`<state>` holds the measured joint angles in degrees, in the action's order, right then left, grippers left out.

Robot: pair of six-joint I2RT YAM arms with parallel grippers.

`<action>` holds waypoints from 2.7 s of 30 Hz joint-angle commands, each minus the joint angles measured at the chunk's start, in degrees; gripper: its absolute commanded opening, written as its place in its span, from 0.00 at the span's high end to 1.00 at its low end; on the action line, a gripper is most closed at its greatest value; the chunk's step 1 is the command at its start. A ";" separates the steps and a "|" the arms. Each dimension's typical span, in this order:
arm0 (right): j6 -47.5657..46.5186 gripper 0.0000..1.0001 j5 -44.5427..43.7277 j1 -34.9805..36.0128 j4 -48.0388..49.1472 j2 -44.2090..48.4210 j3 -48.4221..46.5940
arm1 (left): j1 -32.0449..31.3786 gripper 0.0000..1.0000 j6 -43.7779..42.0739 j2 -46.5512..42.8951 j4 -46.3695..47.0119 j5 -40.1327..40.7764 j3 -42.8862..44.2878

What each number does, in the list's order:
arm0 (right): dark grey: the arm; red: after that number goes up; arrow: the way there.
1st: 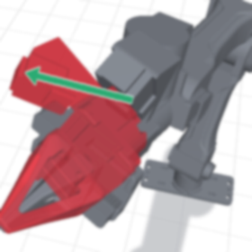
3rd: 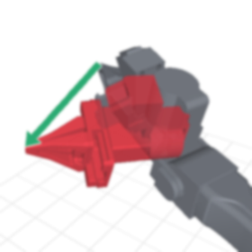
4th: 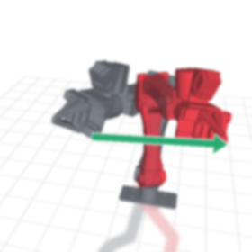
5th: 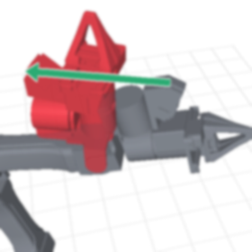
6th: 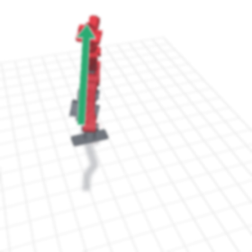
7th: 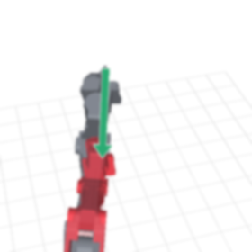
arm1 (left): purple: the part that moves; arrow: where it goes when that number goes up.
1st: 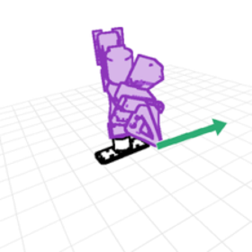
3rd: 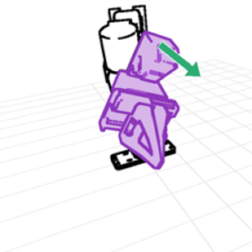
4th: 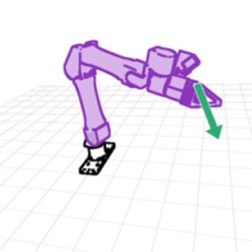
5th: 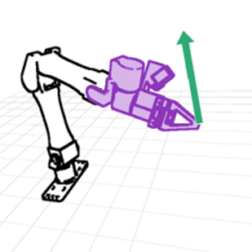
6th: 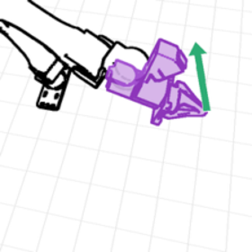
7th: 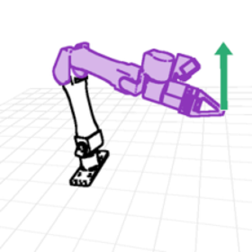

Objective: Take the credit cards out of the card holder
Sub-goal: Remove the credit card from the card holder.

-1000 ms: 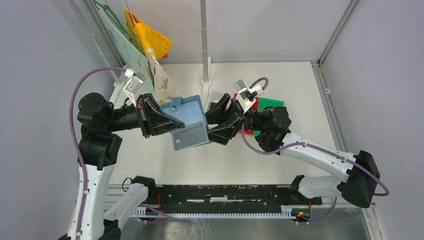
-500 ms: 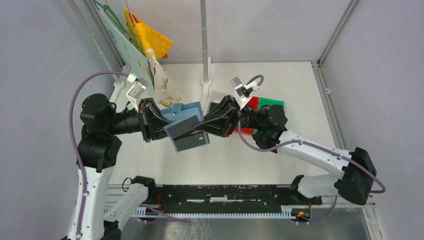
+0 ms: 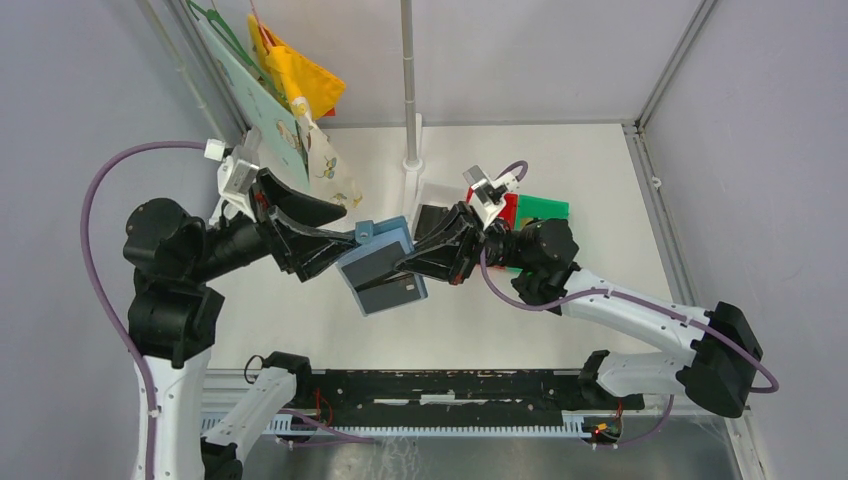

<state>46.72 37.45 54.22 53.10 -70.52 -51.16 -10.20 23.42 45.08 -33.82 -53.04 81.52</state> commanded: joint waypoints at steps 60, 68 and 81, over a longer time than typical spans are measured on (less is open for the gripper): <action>-8.05 0.96 10.93 -1.23 -29.30 -4.74 -12.92 | 0.06 0.49 -12.81 -1.19 -9.55 -9.98 -9.53; -18.35 0.97 12.63 -1.22 -46.01 -5.86 -19.84 | 0.09 0.60 -13.09 0.46 -10.08 -12.21 -8.15; -21.61 0.77 14.76 -1.31 -51.08 -6.98 -22.94 | 0.10 0.98 -13.54 0.79 -9.82 -8.34 -7.83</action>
<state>26.87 49.04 52.01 3.25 -76.93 -71.79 -10.11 10.50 45.39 -46.68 -61.65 71.94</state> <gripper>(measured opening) 0.193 0.136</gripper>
